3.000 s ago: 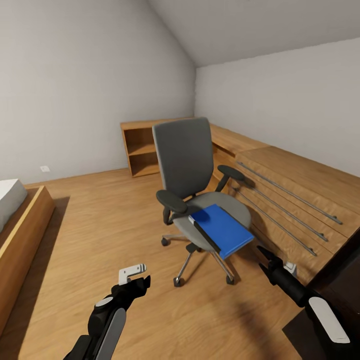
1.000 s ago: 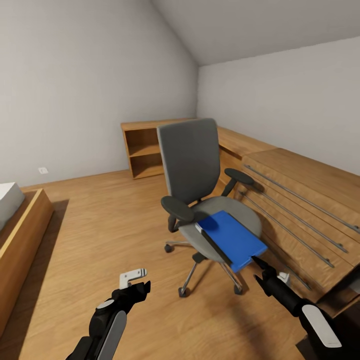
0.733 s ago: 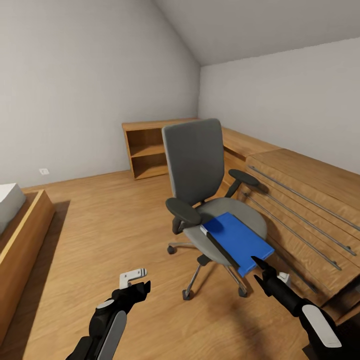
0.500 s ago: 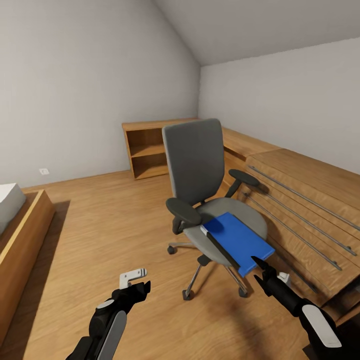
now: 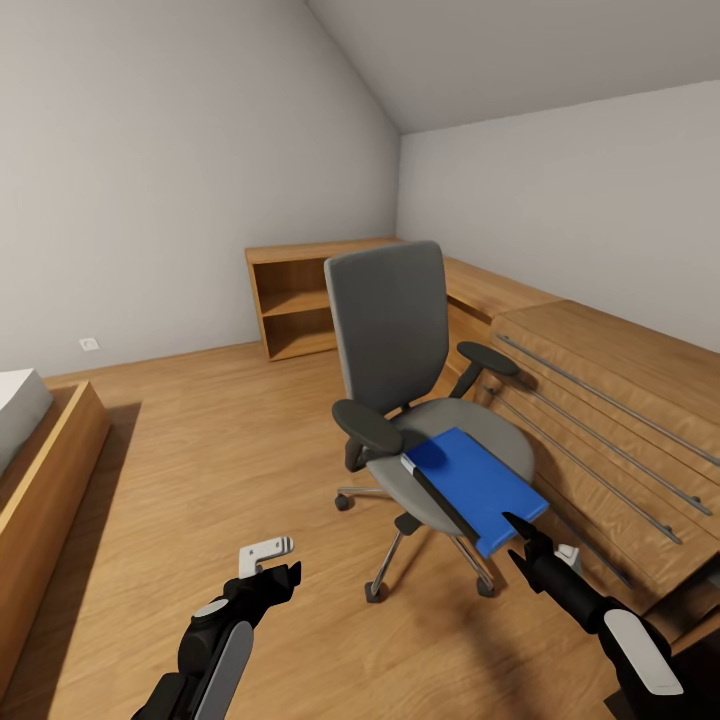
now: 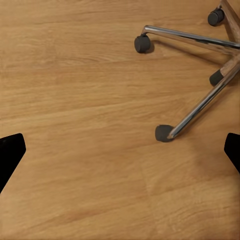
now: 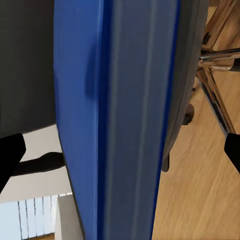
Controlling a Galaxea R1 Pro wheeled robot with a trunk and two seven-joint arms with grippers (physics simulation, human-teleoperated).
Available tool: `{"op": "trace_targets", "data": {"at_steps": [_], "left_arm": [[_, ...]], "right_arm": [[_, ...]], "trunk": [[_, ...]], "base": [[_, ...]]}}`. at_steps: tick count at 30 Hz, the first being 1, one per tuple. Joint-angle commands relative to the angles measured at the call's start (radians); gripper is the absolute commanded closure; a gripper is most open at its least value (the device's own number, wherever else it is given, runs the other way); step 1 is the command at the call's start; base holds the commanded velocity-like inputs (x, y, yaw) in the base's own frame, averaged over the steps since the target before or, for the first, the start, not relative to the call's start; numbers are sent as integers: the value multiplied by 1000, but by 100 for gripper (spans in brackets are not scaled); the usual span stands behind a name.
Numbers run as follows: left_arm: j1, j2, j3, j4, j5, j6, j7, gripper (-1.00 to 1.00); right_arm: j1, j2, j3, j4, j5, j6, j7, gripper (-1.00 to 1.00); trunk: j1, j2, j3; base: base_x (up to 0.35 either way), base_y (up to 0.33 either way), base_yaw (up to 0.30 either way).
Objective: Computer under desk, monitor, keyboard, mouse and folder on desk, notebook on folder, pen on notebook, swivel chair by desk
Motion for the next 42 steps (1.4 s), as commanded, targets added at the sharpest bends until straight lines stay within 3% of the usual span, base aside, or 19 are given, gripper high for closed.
{"op": "trace_targets", "data": {"at_steps": [1,19,42], "left_arm": [[-1,0,-1,-1,11,2,9,-100],[-1,2,-1,-1,12,2,9,-100],[-1,2,-1,-1,11,2,11,-100]], "right_arm": [[-1,0,-2,0,-4,7,1,-100],[-1,0,-2,0,-4,7,1,-100],[-1,0,-2,0,-4,6,1,-100]], "trunk": [[0,0,-1],[0,0,-1],[0,0,-1]], "base": [[0,0,0],[-57,44,0],[64,49,0]]}}
